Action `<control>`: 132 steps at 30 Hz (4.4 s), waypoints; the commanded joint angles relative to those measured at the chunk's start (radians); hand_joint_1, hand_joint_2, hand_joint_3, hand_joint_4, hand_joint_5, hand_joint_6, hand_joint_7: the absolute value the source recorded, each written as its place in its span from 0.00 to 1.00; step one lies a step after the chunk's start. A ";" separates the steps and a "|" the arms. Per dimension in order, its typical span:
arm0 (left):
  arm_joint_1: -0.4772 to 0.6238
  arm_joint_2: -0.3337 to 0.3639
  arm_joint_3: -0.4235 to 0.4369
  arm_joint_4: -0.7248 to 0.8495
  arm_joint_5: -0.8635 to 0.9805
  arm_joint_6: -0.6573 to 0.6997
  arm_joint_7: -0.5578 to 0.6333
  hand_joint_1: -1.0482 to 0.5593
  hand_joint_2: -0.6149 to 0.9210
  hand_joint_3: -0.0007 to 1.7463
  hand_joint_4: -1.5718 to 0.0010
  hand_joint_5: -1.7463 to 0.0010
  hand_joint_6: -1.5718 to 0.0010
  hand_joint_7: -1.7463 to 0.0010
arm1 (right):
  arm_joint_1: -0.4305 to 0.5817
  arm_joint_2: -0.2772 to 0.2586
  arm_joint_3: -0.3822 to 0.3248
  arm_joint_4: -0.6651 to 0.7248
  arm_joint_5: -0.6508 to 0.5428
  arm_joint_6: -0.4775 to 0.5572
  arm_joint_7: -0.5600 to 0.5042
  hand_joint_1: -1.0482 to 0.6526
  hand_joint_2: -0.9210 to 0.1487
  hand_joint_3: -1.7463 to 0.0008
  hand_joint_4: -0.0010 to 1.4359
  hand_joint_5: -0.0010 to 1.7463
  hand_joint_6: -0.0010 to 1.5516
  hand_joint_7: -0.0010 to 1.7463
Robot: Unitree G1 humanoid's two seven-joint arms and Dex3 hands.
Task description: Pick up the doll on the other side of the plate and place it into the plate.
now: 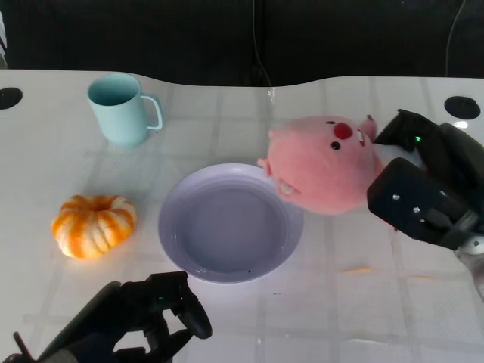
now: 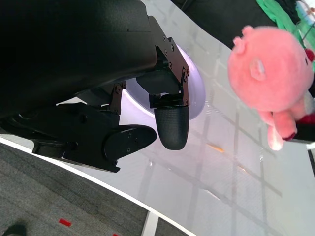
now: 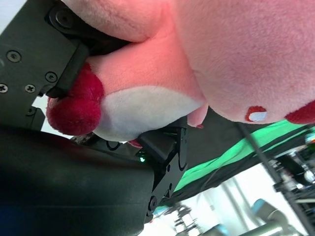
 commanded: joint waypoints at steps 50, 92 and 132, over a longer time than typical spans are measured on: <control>0.044 -0.059 -0.051 -0.019 0.088 -0.011 0.020 0.58 0.85 0.45 0.56 0.11 0.57 0.30 | 0.003 0.041 0.267 -0.183 -0.147 0.038 0.416 0.16 0.00 0.81 0.07 0.08 0.11 0.00; 0.050 -0.060 -0.058 -0.004 0.094 -0.022 0.034 0.59 0.81 0.49 0.54 0.12 0.55 0.34 | 0.605 -0.186 -0.104 -0.708 0.054 -0.269 0.366 0.29 0.00 0.88 0.25 0.16 0.24 0.05; 0.031 -0.021 -0.028 -0.060 0.065 0.025 0.012 0.59 0.90 0.42 0.61 0.06 0.61 0.26 | 0.694 -0.111 -0.110 -0.637 0.042 -0.313 0.310 0.63 0.53 0.28 0.61 1.00 0.52 0.82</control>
